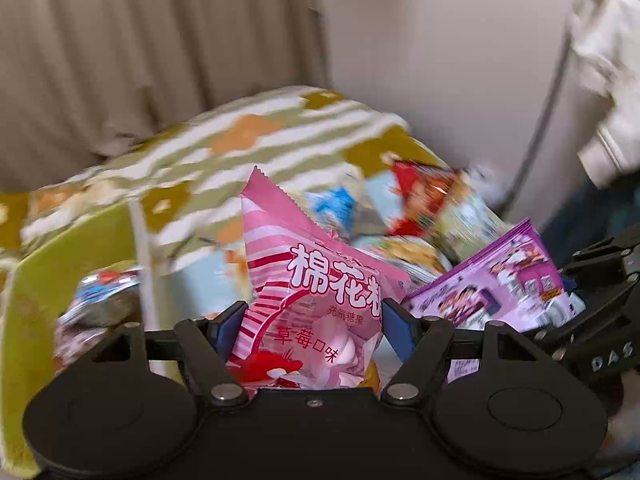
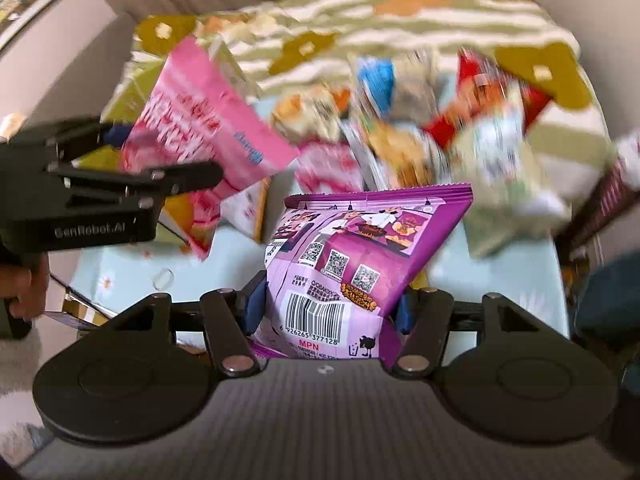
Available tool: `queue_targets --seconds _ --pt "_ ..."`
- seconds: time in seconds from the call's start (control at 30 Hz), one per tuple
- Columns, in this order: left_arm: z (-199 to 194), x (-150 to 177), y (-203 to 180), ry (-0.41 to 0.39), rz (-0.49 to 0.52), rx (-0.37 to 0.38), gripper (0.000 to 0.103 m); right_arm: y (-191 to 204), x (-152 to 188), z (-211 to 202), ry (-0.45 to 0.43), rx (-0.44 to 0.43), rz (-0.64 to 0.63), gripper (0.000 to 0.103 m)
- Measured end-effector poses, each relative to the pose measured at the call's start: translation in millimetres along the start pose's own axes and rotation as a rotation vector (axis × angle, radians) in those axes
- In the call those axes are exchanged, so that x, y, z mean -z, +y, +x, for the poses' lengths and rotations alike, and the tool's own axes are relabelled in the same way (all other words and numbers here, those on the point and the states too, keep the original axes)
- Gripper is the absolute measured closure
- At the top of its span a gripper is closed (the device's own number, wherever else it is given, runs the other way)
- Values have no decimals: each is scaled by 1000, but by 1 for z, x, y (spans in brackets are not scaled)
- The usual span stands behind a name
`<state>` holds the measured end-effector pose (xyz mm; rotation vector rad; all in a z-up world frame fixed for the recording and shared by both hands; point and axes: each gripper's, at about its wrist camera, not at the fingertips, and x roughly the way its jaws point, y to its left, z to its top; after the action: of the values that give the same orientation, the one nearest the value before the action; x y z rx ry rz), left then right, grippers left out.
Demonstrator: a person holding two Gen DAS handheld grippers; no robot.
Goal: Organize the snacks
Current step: 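Carry both bags over the box and open both tools to drop them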
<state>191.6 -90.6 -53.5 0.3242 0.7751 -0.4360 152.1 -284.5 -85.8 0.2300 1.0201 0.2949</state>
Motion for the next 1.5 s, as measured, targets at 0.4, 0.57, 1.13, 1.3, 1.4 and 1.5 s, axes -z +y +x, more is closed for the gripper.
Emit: queue_targets --seconds 0.4,0.57,1.13,1.3,1.4,1.5 --pt "-62 15 90 -57 -293 -274 28 73 -68 -7 -150 -104 -199 28" --pt "-66 28 137 -51 -366 -337 28 113 -90 10 -175 -149 -192 28" --pt "-6 69 265 51 -491 -242 20 226 -126 112 -112 -52 -199 28" --pt "-6 82 266 50 -467 -222 0 236 -123 131 -85 -11 -186 27" --pt "-13 89 263 60 -469 -215 0 238 -120 133 -83 8 -168 27" --pt "-19 95 265 53 -475 -211 0 242 -116 131 -85 21 -162 27"
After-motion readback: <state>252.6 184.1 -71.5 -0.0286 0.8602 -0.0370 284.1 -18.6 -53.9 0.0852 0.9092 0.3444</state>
